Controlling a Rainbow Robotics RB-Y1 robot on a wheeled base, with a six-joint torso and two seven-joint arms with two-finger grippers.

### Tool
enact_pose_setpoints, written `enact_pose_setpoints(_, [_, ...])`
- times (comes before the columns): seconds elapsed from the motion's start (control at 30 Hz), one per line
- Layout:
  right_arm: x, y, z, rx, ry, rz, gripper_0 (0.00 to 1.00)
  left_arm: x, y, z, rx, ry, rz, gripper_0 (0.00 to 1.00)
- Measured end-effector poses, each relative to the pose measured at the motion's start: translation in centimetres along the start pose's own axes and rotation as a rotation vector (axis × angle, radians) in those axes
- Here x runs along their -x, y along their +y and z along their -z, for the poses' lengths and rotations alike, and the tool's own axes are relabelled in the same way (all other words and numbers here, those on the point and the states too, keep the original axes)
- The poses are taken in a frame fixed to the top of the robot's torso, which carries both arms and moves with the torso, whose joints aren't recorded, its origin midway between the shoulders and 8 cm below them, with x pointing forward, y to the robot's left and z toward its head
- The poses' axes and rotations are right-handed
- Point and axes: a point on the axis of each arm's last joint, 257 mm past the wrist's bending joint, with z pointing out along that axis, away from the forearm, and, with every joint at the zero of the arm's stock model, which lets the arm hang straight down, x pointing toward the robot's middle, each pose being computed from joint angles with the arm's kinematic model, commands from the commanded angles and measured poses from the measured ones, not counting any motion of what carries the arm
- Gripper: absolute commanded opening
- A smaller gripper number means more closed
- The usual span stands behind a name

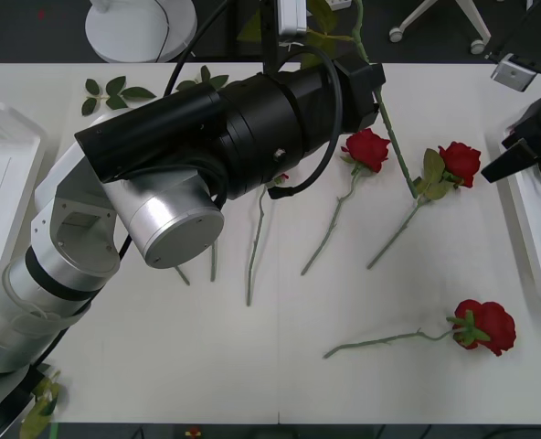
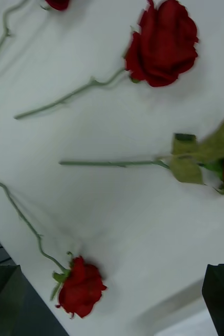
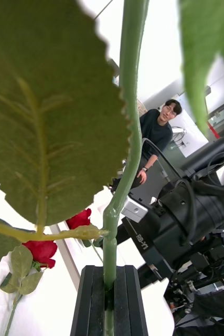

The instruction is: Place the red flowers into the right box and the blue flowers into the left box. If a person shows an open palm, hand one flower to the person first, then continue sorting.

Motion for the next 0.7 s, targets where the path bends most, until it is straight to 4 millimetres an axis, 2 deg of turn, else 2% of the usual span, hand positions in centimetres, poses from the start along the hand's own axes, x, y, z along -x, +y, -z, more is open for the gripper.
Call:
enact_pose_setpoints(0.17, [2.7,5.2,0.0,0.201,-0.098,-0.003,1.00,0.0,0.0,0.0,0.000,0.000,0.000,0.00])
enact_pose_setpoints(0.37, [4.6,9.7,1.0,0.378,-0.163,0.007,1.00,-0.1,0.0,0.0,0.000,0.002,0.000,0.00])
enact_pose_setpoints(0.5, [4.9,11.6,1.1,0.434,-0.169,0.032,1.00,-0.1,0.0,0.0,0.000,0.002,0.000,0.00])
enact_pose_setpoints(0.7, [4.6,14.0,-0.8,0.459,-0.171,0.076,1.00,-0.1,0.0,0.0,0.000,0.002,0.000,0.00])
